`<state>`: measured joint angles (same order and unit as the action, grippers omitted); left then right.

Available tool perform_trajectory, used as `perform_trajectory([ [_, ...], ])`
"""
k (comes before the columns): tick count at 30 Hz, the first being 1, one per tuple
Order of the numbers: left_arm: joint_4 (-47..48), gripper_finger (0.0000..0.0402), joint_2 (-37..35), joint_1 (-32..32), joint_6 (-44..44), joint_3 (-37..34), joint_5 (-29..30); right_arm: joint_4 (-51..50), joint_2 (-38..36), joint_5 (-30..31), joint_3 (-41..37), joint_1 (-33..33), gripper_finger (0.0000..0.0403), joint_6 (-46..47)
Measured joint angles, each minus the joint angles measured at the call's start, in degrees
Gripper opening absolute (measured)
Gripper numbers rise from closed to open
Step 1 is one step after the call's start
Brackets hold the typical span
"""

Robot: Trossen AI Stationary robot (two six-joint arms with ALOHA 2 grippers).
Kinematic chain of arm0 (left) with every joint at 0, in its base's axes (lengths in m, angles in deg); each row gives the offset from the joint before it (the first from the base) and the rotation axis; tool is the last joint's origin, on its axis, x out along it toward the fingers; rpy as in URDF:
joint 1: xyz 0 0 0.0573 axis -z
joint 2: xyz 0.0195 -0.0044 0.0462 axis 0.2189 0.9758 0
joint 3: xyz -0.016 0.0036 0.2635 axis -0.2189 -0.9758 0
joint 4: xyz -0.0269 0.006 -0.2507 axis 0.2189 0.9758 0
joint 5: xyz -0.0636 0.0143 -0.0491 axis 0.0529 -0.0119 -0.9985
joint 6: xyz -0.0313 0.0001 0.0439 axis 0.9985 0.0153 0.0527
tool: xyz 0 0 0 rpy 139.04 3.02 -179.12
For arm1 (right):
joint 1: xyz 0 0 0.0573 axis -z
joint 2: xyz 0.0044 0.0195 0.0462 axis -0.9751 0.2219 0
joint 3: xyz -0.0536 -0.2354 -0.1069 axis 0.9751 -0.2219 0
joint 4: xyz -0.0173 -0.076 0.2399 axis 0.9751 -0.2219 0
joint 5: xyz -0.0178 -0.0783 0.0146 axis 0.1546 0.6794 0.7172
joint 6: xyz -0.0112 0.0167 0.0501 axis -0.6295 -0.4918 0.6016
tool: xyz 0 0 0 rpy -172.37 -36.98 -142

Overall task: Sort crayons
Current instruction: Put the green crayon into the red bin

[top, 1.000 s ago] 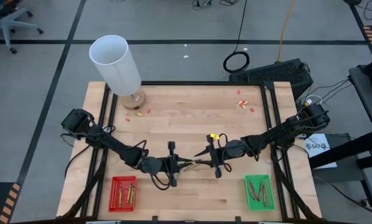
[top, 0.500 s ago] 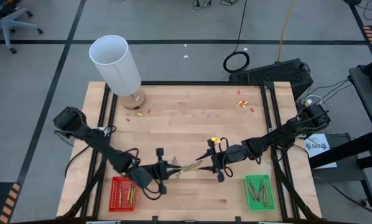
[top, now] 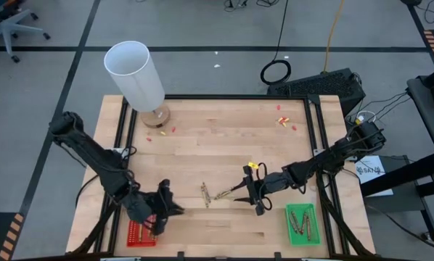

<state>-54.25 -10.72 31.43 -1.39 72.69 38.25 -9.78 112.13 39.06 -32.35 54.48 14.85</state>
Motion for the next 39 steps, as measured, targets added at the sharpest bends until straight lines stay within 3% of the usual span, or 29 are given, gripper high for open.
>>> perform_trajectory([
  [8,9.7,0.0027,-2.9,4.3,17.7,0.0,-20.6,-0.4,0.0,0.0,0.0,-0.1,0.0157,1.4],
  [12,9.4,0.0027,-3.1,6.5,24.3,0.0,-26.2,-1.1,0.0,0.0,0.0,-0.1,0.0157,1.5],
  [20,15.7,0.0027,-3.0,12.5,26.9,0.0,-26.6,-2.3,0.0,0.0,0.0,-0.1,0.0157,2.9],
  [27,26.9,0.0027,-3.0,16.0,29.7,0.0,-20.7,-5.2,0.1,0.0,0.0,-0.1,0.0157,6.6],
  [39,23.8,0.0027,1.9,16.0,27.9,0.0,-18.7,-6.0,0.1,0.2,0.0,0.1,0.0157,7.9],
])
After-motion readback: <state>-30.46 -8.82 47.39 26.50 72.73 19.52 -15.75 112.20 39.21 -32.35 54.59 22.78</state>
